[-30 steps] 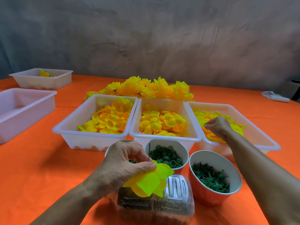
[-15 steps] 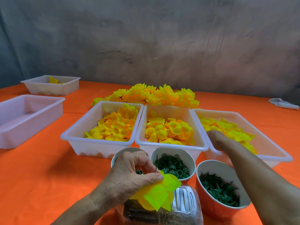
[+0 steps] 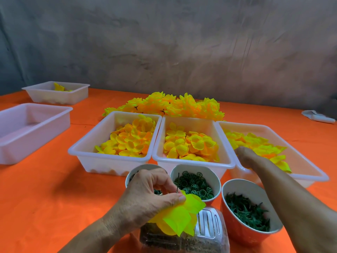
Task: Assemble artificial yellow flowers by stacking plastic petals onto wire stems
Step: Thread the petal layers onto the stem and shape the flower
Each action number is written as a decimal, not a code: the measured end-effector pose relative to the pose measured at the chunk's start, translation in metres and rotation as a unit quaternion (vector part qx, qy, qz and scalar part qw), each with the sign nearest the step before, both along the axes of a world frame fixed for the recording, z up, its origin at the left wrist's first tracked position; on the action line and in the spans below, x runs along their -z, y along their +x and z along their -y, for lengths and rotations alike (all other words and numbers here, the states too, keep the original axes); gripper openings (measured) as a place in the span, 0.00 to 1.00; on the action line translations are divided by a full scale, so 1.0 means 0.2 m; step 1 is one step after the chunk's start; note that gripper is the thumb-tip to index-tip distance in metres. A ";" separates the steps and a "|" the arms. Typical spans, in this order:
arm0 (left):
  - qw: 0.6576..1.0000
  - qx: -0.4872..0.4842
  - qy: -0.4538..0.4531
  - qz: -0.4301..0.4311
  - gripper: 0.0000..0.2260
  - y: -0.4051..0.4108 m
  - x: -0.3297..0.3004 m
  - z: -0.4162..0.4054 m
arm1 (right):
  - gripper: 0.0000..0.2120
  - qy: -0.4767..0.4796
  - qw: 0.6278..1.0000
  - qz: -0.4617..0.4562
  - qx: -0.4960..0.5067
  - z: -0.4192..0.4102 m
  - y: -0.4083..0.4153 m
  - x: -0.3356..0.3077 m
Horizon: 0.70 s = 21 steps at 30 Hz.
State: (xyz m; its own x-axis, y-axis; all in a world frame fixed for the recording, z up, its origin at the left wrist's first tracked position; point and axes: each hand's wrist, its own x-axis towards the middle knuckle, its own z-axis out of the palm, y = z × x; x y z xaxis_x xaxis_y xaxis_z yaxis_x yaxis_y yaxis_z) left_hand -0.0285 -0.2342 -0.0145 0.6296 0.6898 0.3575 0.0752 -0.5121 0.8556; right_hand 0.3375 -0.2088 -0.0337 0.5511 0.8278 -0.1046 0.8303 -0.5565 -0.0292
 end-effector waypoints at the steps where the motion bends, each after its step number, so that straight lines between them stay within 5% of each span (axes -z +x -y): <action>1: 1.000 0.001 -0.001 0.001 0.08 0.00 0.00 0.00 | 0.06 0.018 1.000 0.005 0.007 0.00 -0.01 0.00; 9: 1.000 -0.016 -0.003 0.005 0.05 0.01 0.00 0.01 | 0.08 0.300 0.948 -0.036 0.095 0.04 0.01 -0.05; 14: 1.000 -0.009 0.002 0.001 0.08 0.00 0.00 0.01 | 0.15 0.458 0.874 -0.097 0.133 0.06 0.06 -0.05; 21: 1.000 -0.028 0.006 -0.011 0.11 0.01 -0.01 0.02 | 0.05 0.573 0.745 -0.332 0.082 0.16 -0.02 -0.15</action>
